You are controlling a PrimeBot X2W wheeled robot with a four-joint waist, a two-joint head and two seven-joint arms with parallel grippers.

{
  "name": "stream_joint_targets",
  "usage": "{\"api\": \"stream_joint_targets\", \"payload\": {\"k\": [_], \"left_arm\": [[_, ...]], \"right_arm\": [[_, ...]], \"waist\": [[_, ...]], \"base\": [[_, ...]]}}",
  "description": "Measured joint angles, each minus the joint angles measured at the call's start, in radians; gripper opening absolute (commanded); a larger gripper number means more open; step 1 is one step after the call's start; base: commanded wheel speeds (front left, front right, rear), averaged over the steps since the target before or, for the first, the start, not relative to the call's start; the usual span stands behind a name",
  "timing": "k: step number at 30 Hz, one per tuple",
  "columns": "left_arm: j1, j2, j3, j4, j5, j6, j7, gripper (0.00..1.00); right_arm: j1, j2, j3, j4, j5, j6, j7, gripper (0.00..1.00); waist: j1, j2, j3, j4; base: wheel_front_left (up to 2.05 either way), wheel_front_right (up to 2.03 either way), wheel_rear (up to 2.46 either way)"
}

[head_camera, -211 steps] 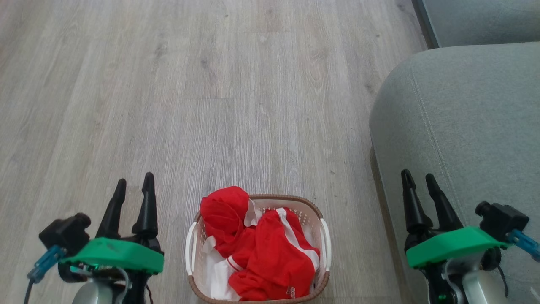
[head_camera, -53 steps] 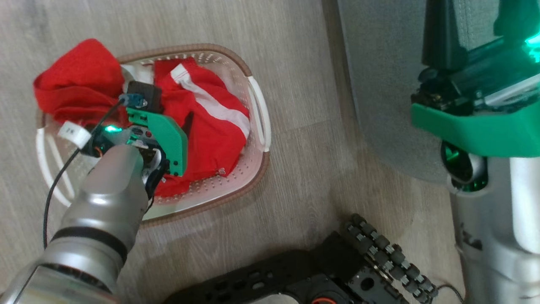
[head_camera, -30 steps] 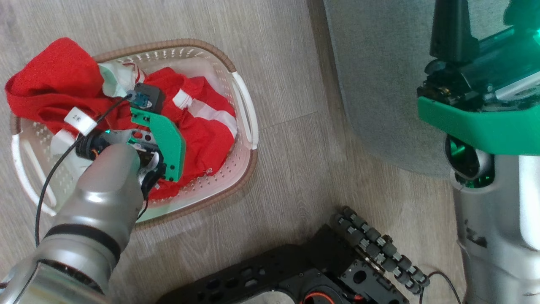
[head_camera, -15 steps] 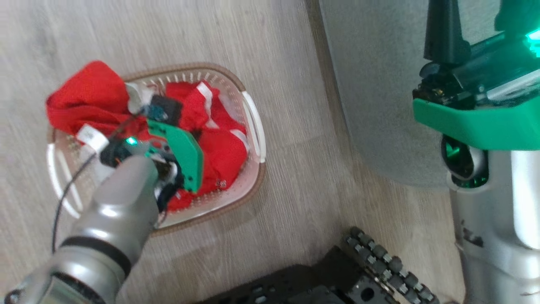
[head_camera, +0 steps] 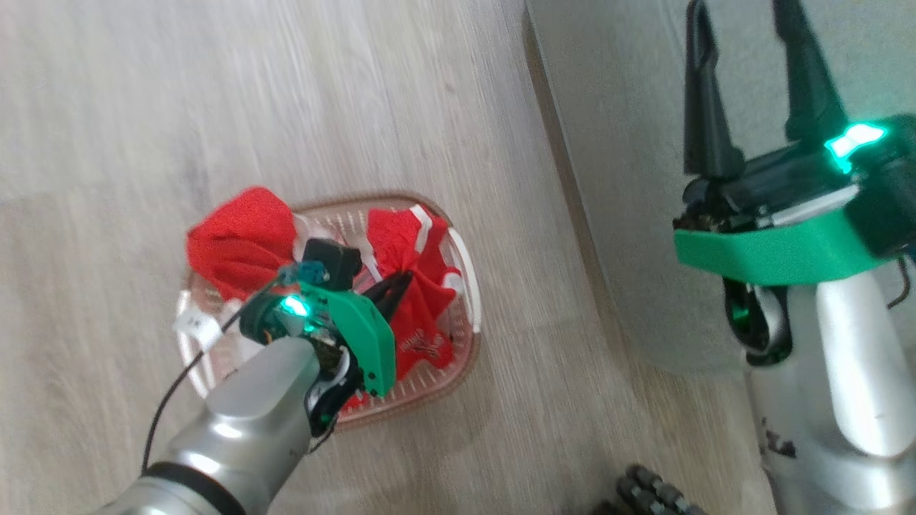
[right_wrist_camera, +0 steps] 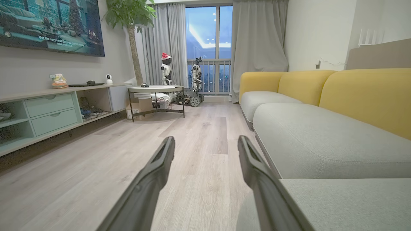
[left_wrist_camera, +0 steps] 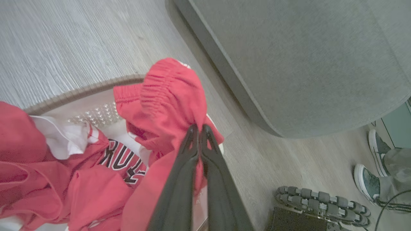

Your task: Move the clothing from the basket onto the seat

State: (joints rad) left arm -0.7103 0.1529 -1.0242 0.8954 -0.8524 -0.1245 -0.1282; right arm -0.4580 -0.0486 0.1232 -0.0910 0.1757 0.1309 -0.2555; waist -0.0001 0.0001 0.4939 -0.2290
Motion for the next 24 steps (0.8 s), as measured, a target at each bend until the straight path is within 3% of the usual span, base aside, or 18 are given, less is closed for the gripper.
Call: {"api": "stream_joint_targets", "payload": {"k": [14,24], "left_arm": [[0.077,0.034,-0.004,-0.177,-0.035,0.005,-0.110,0.00],[0.085,0.090,0.044,-0.428,-0.013,0.075,-0.119,0.00]], "right_arm": [[0.136,-0.024,0.005,0.066,0.030,0.000,0.000,1.00],[0.245,-0.048,0.038,0.110,0.066,0.000,0.000,1.00]], "waist": [[0.0000,0.0000,-0.261,0.082],[0.0000,0.0000,-0.404,0.142]], "base": [[0.00,0.00,0.00],[0.00,0.00,0.00]]}}
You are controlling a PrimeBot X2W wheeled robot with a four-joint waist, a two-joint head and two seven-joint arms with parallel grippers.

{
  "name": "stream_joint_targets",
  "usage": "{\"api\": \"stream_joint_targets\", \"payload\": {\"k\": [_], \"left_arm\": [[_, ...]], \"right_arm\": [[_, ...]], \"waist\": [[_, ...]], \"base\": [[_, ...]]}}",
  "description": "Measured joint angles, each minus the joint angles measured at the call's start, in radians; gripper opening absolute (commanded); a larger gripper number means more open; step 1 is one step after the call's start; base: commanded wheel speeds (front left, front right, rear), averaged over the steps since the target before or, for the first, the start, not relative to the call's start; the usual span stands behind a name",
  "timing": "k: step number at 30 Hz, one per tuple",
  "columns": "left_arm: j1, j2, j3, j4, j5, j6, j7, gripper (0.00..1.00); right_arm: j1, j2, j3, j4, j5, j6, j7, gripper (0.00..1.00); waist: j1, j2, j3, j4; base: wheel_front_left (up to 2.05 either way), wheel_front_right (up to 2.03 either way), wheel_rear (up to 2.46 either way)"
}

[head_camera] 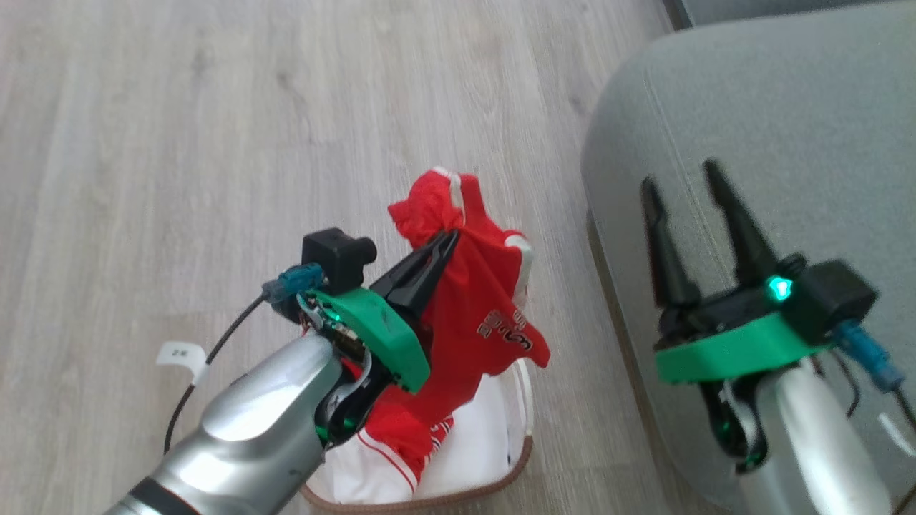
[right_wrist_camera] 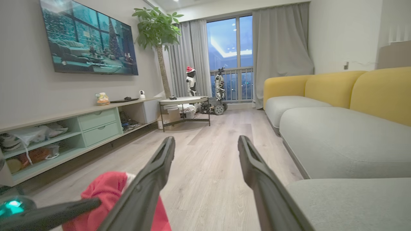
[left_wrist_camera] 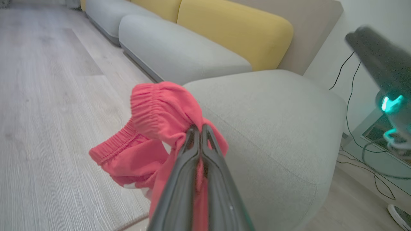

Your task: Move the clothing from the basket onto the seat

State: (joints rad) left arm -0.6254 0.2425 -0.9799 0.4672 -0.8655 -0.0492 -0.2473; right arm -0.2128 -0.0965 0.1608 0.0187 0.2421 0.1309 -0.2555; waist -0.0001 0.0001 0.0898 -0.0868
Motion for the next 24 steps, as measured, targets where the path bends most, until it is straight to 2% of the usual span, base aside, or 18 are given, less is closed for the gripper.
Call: {"api": "stream_joint_targets", "payload": {"k": [12,17,24], "left_arm": [[-0.073,0.043,0.059,-0.209,0.002,0.086,0.054,0.00],[-0.130,0.046,0.083,-0.239,0.003,0.100,0.073,0.00],[-0.132,0.046,0.081,-0.243,0.003,0.103,0.080,0.00]], "right_arm": [[0.083,-0.006,0.088,0.030,0.034,0.000,0.000,1.00],[0.084,-0.009,0.133,0.030,0.045,0.000,0.000,1.00],[0.083,-0.027,0.177,0.030,0.058,0.000,0.000,1.00]], "waist": [[0.0000,0.0000,-0.079,0.034],[0.0000,0.0000,-0.070,0.030],[0.0000,0.0000,-0.053,0.026]], "base": [[0.00,0.00,0.00],[0.00,0.00,0.00],[0.00,0.00,0.00]]}}
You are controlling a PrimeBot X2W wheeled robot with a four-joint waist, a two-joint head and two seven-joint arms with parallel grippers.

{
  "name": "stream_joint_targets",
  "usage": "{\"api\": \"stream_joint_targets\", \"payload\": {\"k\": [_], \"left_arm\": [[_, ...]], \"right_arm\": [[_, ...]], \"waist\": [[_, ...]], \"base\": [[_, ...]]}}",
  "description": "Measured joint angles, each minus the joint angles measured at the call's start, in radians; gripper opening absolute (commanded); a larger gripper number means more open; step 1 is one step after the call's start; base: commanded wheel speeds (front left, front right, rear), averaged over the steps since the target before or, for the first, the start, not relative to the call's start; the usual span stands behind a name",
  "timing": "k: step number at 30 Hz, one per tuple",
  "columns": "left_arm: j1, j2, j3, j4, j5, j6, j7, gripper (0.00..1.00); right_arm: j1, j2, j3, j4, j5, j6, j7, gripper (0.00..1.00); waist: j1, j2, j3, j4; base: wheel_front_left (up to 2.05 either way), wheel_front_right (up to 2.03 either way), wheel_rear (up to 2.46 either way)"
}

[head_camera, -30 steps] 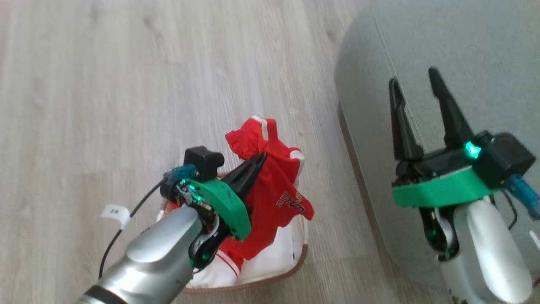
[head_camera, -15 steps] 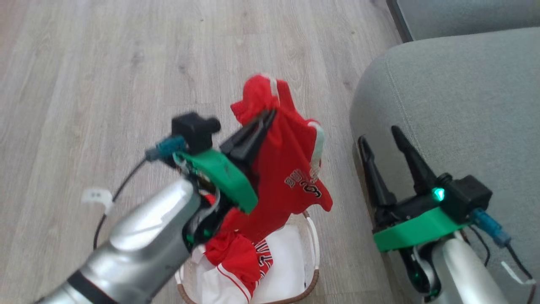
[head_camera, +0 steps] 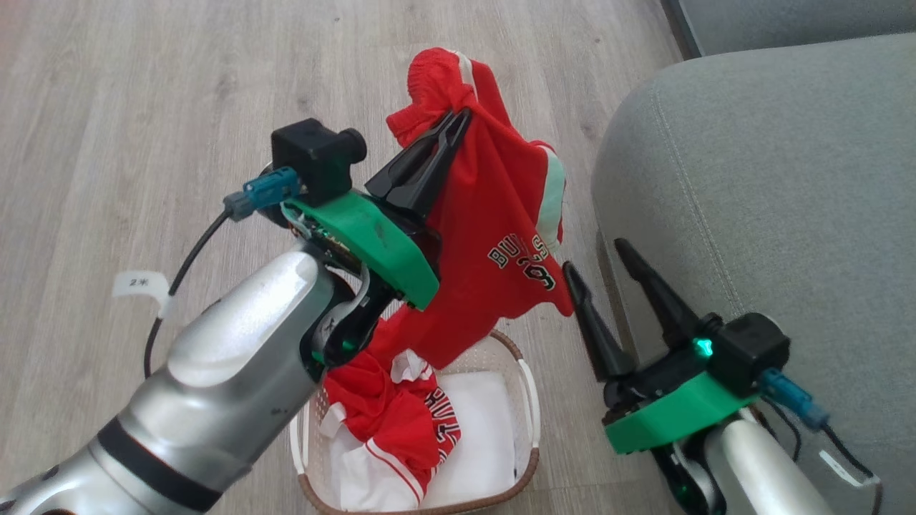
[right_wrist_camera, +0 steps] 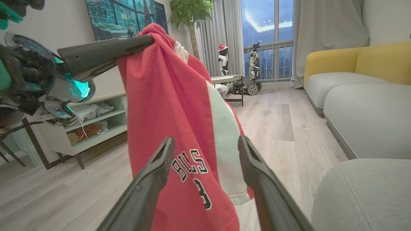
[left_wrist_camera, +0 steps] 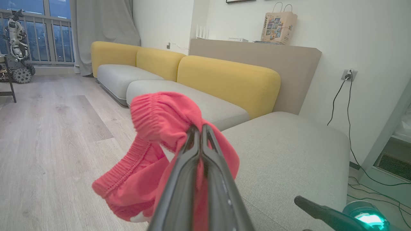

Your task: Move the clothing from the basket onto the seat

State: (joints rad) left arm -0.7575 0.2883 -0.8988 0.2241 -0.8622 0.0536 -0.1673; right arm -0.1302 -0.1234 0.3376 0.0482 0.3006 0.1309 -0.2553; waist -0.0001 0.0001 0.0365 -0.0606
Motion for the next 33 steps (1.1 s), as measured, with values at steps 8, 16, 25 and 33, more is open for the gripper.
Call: {"api": "stream_joint_targets", "payload": {"k": [8,16,25,33], "left_arm": [[-0.001,-0.004,-0.006,0.004,0.005,-0.001,0.000,0.00],[-0.003,-0.026,-0.034,0.008,0.005,-0.012,0.006,0.00],[-0.024,-0.066,-0.063,0.010,0.004,-0.036,0.014,0.00],[-0.025,-0.085,-0.082,0.017,0.005,-0.044,0.022,0.00]], "right_arm": [[-0.048,-0.042,0.085,0.050,0.023,0.000,0.000,1.00],[-0.150,-0.054,0.168,0.223,0.074,0.000,0.069,1.00],[-0.293,-0.036,0.291,0.427,0.146,0.000,0.077,1.00],[-0.411,0.003,0.366,0.629,0.223,0.000,0.021,1.00]], "waist": [[0.0000,0.0000,0.011,0.000],[0.0000,0.0000,0.006,0.036],[0.0000,0.0000,-0.001,0.080],[0.0001,0.0000,-0.002,0.112]], "base": [[0.00,0.00,0.00],[0.00,0.00,0.00],[0.00,0.00,0.00],[0.00,0.00,0.00]]}}
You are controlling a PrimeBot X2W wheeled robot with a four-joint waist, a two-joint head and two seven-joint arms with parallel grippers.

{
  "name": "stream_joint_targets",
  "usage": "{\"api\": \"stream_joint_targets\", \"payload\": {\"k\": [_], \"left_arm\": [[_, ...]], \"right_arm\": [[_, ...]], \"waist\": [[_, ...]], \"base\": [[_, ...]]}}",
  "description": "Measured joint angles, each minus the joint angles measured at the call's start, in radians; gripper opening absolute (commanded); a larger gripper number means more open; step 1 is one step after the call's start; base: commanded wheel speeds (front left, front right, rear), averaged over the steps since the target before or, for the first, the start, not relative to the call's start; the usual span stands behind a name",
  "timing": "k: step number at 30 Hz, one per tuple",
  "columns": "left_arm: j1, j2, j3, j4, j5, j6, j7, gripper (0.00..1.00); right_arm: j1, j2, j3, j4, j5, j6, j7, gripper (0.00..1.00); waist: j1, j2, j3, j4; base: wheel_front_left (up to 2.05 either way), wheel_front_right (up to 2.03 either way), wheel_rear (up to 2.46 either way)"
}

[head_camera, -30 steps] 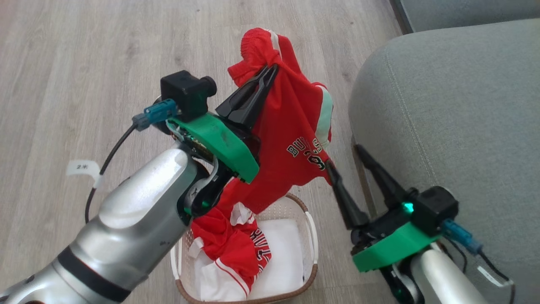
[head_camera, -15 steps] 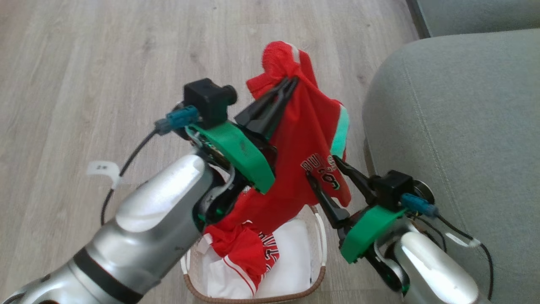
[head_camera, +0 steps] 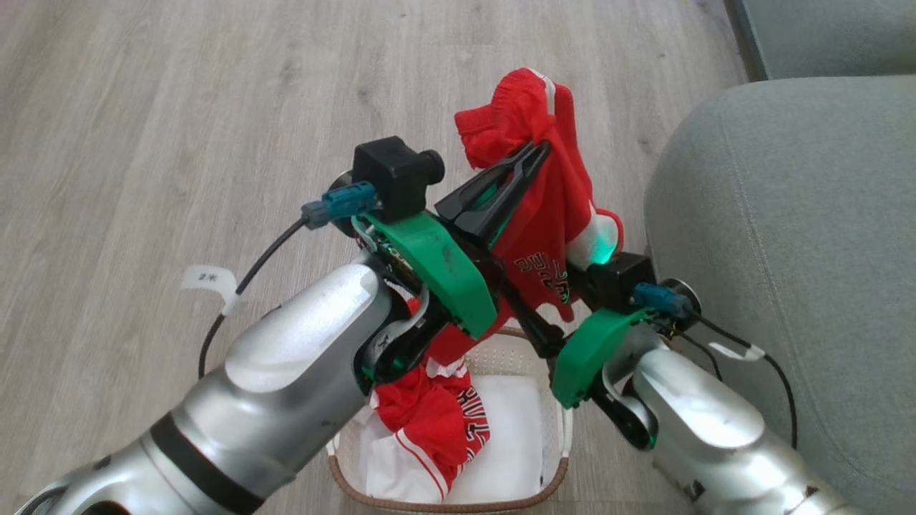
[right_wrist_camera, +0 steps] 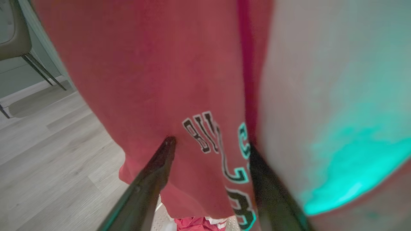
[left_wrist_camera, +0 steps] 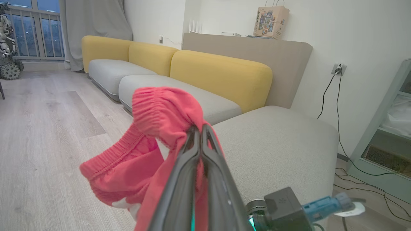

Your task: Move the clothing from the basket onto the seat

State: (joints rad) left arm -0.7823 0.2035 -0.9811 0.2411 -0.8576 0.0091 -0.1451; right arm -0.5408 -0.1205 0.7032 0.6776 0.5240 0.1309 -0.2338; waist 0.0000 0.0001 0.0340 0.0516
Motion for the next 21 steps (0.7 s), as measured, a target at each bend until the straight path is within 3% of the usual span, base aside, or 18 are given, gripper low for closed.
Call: {"api": "stream_joint_targets", "payload": {"k": [3,5,17,21], "left_arm": [[-0.003,-0.006,-0.005,0.003,0.000,0.000,0.000,0.00],[-0.009,-0.009,-0.005,0.007,0.000,0.000,0.000,0.00],[-0.013,0.005,0.000,0.025,-0.009,0.006,-0.011,0.00],[-0.012,0.014,0.014,0.026,-0.011,0.012,-0.020,0.00]], "right_arm": [[-0.029,0.007,0.005,0.038,0.016,0.000,-0.011,1.00],[-0.040,0.015,0.001,0.043,0.022,0.000,-0.014,0.00],[-0.017,0.023,-0.097,-0.075,-0.025,0.000,-0.017,0.00],[0.033,0.020,-0.181,-0.139,-0.054,0.000,-0.017,0.00]], "waist": [[0.0000,0.0000,0.004,0.010],[0.0000,0.0000,0.006,0.014],[0.0001,0.0000,0.006,-0.001],[0.0001,0.0000,0.004,-0.006]], "base": [[0.00,0.00,0.00],[0.00,0.00,0.00],[0.00,0.00,0.00],[0.00,0.00,0.00]]}}
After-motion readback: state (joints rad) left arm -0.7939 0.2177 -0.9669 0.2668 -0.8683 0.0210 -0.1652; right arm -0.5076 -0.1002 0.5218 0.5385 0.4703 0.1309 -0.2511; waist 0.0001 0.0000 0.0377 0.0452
